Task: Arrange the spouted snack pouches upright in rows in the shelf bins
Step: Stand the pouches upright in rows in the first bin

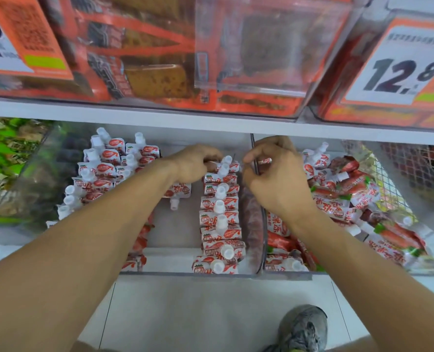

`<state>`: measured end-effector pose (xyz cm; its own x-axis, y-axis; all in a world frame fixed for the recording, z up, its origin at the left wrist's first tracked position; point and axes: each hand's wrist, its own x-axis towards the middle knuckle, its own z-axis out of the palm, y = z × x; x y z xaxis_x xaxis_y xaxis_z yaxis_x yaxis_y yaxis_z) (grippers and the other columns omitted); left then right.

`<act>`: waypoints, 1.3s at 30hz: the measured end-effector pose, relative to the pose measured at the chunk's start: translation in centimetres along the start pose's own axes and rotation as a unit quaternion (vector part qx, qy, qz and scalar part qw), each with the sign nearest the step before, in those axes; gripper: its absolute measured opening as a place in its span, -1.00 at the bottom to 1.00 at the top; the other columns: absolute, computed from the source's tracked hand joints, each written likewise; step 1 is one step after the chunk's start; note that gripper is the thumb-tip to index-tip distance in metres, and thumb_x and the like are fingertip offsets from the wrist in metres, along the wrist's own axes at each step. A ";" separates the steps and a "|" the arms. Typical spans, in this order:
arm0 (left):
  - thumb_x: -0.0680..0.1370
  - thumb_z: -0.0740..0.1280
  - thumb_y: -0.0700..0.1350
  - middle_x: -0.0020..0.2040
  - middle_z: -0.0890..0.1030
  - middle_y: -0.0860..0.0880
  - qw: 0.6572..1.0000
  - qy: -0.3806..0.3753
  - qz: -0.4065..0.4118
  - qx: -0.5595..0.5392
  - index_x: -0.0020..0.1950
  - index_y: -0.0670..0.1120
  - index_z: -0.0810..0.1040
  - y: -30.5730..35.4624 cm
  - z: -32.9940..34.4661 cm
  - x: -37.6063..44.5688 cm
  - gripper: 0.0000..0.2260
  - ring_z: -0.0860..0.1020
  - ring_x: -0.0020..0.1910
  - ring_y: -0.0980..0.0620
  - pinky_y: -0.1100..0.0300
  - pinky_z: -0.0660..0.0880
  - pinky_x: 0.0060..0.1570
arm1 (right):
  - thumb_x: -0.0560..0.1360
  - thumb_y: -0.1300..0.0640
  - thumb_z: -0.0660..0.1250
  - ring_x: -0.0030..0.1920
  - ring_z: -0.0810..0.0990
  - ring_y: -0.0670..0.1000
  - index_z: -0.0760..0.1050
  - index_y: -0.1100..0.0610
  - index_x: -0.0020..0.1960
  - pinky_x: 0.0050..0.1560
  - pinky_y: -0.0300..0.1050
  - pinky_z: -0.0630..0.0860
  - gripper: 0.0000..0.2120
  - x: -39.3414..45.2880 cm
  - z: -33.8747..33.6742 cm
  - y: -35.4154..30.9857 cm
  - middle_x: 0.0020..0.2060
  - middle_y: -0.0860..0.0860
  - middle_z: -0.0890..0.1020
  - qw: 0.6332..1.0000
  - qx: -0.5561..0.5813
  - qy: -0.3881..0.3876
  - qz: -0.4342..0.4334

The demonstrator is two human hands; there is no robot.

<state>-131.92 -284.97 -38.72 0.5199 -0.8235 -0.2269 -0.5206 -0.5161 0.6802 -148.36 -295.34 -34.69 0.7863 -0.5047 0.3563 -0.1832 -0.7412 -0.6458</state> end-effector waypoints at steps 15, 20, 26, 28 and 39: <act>0.28 0.56 0.10 0.33 0.49 -0.03 0.941 -0.061 -0.074 0.324 0.43 0.03 0.32 -2.9 -2.9 -3.9 -0.22 0.50 0.24 -0.09 0.08 0.47 0.18 | 0.40 0.28 0.40 -0.26 0.50 -0.26 0.59 0.04 -0.15 -0.16 -0.63 0.29 -0.85 -0.4 -0.2 0.2 -0.04 0.03 0.52 0.999 0.028 -0.007 0.027; 0.13 0.58 0.27 0.17 0.58 -0.01 0.935 -0.055 -0.071 0.342 0.30 -0.02 0.41 -2.1 -1.5 -4.0 -0.15 0.56 0.08 -0.07 0.08 0.53 0.04 | 0.42 0.26 0.39 -0.22 0.52 -0.18 0.60 0.07 -0.11 -0.15 -0.61 0.32 -0.88 -0.5 -0.4 0.3 -0.02 0.02 0.50 0.999 0.017 -0.019 0.022; 0.10 0.62 0.21 -0.23 0.49 0.03 0.957 -0.012 -0.044 0.287 -0.24 0.02 0.43 -1.5 -1.0 -5.6 -0.50 0.47 -0.26 0.04 0.19 0.29 -0.40 | 0.40 0.26 0.38 0.07 0.51 0.17 0.57 0.16 0.00 -0.01 -0.06 0.51 -0.83 -0.1 -0.6 -0.7 0.03 0.13 0.52 0.981 -0.149 -0.012 -0.121; 0.12 0.61 0.18 -0.24 0.50 0.03 0.960 0.084 -0.014 0.265 -0.23 0.01 0.42 -1.3 -2.1 -6.7 -0.52 0.48 -0.24 0.00 0.16 0.30 -0.36 | 0.40 0.28 0.38 -0.01 0.54 0.16 0.56 0.17 0.01 -0.09 -0.02 0.55 -0.81 0.3 -0.9 -1.2 -0.02 0.11 0.57 0.970 -0.151 -0.051 -0.182; 0.34 0.49 0.23 -0.17 0.64 -0.04 0.952 0.296 -0.047 -0.060 -0.07 -0.13 0.60 0.7 -2.1 -7.9 -0.55 0.60 -0.19 -0.02 0.19 0.47 -0.21 | 0.43 -0.08 0.49 0.02 0.56 -0.03 0.54 0.11 0.20 0.04 -0.25 0.43 -0.57 4.7 2.1 -4.5 0.02 -0.08 0.60 0.952 -0.058 -0.283 -0.103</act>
<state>-134.96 -278.29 -35.00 0.8697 -0.4794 0.1173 -0.3898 -0.5214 0.7591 -142.64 -293.41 -31.50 0.9986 -0.0472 0.0248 -0.0280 -0.8592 -0.5108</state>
